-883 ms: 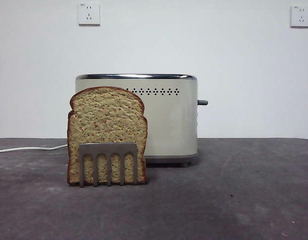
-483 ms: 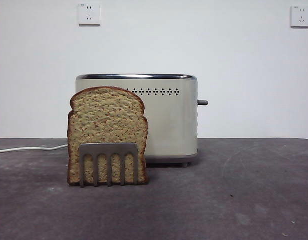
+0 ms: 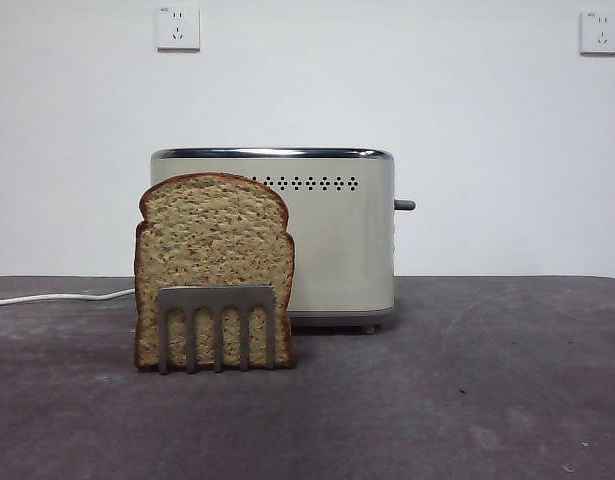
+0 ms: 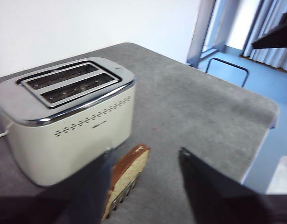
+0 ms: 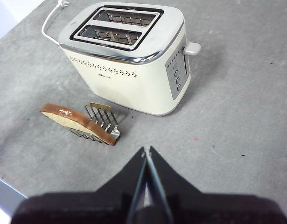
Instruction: Pick up a slice of bread from the rack,put the bread on the toaster,press the button
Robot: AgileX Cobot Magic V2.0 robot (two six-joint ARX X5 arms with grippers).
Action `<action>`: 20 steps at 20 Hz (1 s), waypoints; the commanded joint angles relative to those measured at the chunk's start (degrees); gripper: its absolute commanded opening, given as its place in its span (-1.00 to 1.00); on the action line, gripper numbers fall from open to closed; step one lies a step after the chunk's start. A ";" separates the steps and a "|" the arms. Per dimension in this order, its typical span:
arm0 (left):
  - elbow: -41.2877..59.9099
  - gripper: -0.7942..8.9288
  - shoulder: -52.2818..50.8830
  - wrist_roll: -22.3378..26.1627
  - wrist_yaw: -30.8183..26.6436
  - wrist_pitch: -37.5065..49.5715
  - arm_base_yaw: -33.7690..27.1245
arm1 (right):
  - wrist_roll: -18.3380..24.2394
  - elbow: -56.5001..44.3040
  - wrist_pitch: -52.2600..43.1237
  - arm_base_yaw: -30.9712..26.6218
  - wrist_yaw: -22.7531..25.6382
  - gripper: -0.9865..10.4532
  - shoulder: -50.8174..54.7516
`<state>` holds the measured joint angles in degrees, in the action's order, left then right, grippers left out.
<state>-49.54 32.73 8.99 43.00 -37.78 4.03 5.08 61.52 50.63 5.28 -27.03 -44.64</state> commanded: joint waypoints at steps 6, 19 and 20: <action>-13.20 0.41 12.92 12.41 -8.68 -7.19 11.41 | 0.42 0.07 0.02 0.13 -0.09 -0.85 -0.11; -24.09 0.41 45.24 31.56 -36.41 -12.85 32.85 | 0.83 0.07 0.04 0.13 -0.09 -0.85 -1.86; -24.09 0.41 47.34 31.76 -36.89 -12.35 33.16 | 0.85 0.07 0.04 0.13 -0.09 -0.85 -1.92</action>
<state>-73.78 79.68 39.09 6.37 -50.48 36.95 5.43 61.52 50.81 5.28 -27.03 -46.54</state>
